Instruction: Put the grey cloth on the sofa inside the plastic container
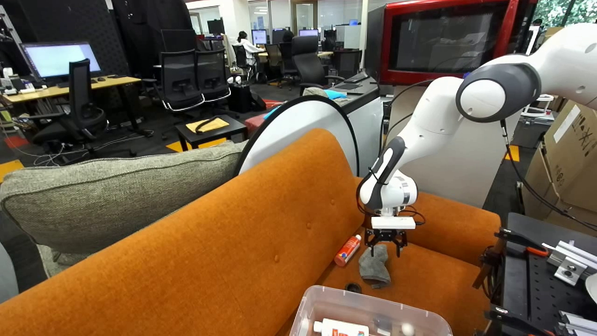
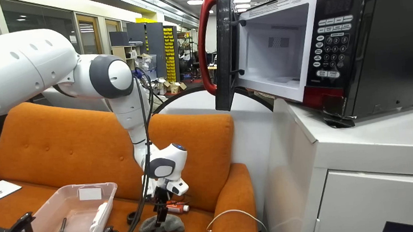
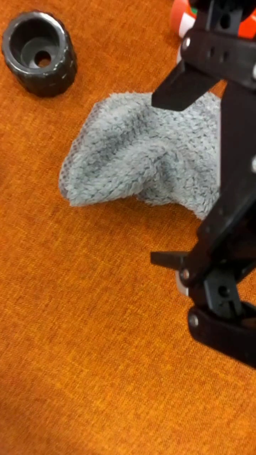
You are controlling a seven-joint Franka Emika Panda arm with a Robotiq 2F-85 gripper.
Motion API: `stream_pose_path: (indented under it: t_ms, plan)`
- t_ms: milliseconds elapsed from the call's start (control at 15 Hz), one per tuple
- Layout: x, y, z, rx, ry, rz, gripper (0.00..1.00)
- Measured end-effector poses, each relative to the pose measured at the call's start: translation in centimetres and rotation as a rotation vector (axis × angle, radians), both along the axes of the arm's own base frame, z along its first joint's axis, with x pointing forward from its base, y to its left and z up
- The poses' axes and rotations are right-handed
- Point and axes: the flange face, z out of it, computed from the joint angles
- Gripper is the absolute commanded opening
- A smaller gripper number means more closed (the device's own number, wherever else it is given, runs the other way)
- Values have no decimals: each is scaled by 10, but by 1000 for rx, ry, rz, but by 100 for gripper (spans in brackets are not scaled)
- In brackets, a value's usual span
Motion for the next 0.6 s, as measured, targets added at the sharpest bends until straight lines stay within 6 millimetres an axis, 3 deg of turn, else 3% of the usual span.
stream_pose_path:
  t_ms: [333, 600]
  plan:
    - [2, -9, -32, -20, 10, -60, 100]
    - [8, -19, -47, -44, 2, -102, 100]
